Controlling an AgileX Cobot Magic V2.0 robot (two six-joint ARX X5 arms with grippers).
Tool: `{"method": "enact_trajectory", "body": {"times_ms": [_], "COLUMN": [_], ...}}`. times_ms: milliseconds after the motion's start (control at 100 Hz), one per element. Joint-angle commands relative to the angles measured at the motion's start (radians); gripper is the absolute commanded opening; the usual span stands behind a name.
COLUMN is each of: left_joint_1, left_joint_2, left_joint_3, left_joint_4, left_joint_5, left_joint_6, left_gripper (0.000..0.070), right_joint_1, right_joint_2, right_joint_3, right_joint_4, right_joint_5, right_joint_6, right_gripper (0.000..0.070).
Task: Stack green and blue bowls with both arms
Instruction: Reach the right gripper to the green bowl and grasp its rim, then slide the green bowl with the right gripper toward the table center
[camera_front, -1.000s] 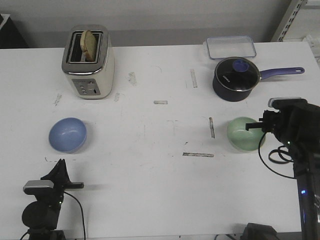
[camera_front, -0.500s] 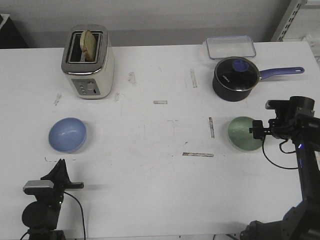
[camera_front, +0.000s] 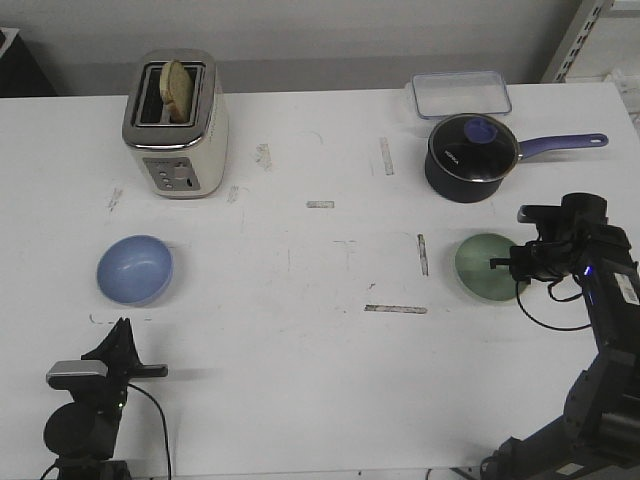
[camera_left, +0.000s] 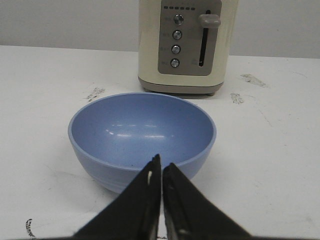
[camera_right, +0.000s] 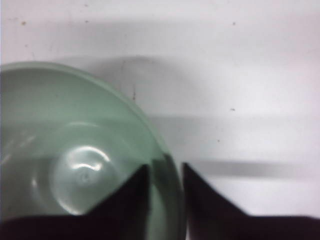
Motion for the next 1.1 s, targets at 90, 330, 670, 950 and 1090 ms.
{"method": "enact_trajectory", "body": {"times_ms": [90,330,670,950,1090], "left_joint_1": [-0.002,-0.002,-0.002,-0.002,-0.002], "left_joint_2": [-0.001,-0.001,-0.001,-0.001,-0.001], "left_joint_3": [-0.021,-0.021,-0.021,-0.021,-0.021], "left_joint_4": [0.011,0.011,0.011,0.005,0.005], "left_joint_5": [0.002,0.002,0.002,0.002,0.002], "left_joint_6": [-0.006,-0.006,-0.006,-0.006,-0.006], "left_gripper": [0.0001,0.0001,0.0001,0.0001,0.0001], "right_joint_1": [-0.001,0.093,0.563,0.853,0.915], "right_joint_2": [-0.011,-0.182,-0.297,-0.123,-0.014], "right_joint_3": [0.019,0.019,0.019,0.019,0.019], "right_joint_4": [0.006,0.051,0.126,0.229,0.227], "right_joint_5": [0.002,-0.009,-0.011,-0.042,-0.057], "right_joint_6": [0.0,0.022,0.298,0.423,0.447], "right_gripper": [0.0,0.0,0.0,0.0,0.0]}}
